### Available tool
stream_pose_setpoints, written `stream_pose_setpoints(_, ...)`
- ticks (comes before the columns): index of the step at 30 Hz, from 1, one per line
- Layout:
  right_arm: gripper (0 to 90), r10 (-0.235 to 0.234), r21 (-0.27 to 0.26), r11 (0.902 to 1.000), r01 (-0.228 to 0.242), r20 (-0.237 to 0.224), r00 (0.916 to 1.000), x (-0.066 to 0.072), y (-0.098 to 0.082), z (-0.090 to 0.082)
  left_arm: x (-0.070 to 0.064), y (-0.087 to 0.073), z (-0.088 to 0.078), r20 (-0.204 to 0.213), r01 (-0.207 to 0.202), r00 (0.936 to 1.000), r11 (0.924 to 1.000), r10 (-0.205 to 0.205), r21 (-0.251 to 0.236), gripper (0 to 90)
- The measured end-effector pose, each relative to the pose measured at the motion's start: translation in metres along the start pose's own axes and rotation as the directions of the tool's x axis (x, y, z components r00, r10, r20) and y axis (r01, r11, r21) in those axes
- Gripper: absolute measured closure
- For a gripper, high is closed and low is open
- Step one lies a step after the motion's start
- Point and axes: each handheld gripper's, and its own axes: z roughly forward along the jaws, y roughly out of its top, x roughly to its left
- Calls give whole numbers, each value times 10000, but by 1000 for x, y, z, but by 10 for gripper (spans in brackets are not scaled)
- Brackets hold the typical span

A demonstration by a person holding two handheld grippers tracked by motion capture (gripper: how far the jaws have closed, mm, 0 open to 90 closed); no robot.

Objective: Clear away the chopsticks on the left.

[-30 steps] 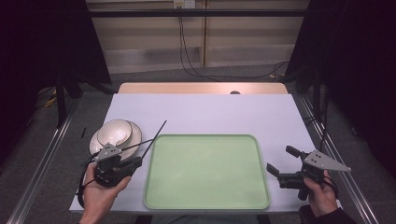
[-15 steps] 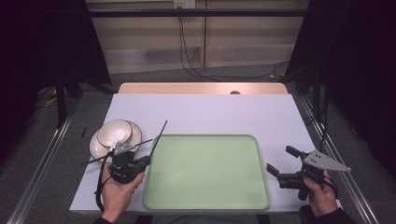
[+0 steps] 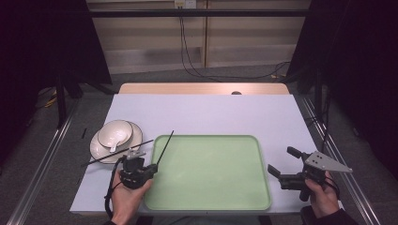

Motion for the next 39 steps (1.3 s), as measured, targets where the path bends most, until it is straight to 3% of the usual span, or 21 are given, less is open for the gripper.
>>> stream_pose_setpoints(8, 0, -27, -2, 10000, 27, -18, 10000, 0, 0, 0, 2, -5, 8, 97, 368, 9993, 9977, -375, 575, 861)
stream_pose_setpoints(19, 0, -26, 15, 10000, 26, -1, 10000, 0, 0, 0, 1, -6, 10, 149, 294, 9994, 9973, -305, 670, 840)
stream_pose_setpoints(22, 0, -53, 21, 10000, 53, 23, 10000, 0, 0, 1, 1, -6, 10, 280, 332, 9990, 9973, -350, 653, 788)
stream_pose_setpoints(25, 0, -24, 39, 10000, 23, 43, 10000, 1, 0, 1, 1, -6, 10, 321, 411, 9985, 9969, -433, 672, 789)
stream_pose_setpoints(28, 0, -38, 22, 10000, 38, 8, 10000, 1, 0, 1, 1, -6, 10, 400, 738, 9962, 9946, -769, 727, 853)
stream_pose_setpoints(32, 0, -42, 33, 10000, 42, 39, 10000, 1, 0, 1, -2, -6, 10, 177, 494, 9985, 9960, -509, 744, 853)
stream_pose_setpoints(35, 0, -65, 32, 10000, 65, 26, 10000, 1, 0, 0, -1, -7, 10, 384, 522, 9978, 9962, -549, 691, 807)
stream_pose_setpoints(39, 0, -71, 29, 10000, 71, -27, 10000, 1, 0, 1, 2, -7, 10, 590, 485, 9969, 9963, -527, 708, 819)
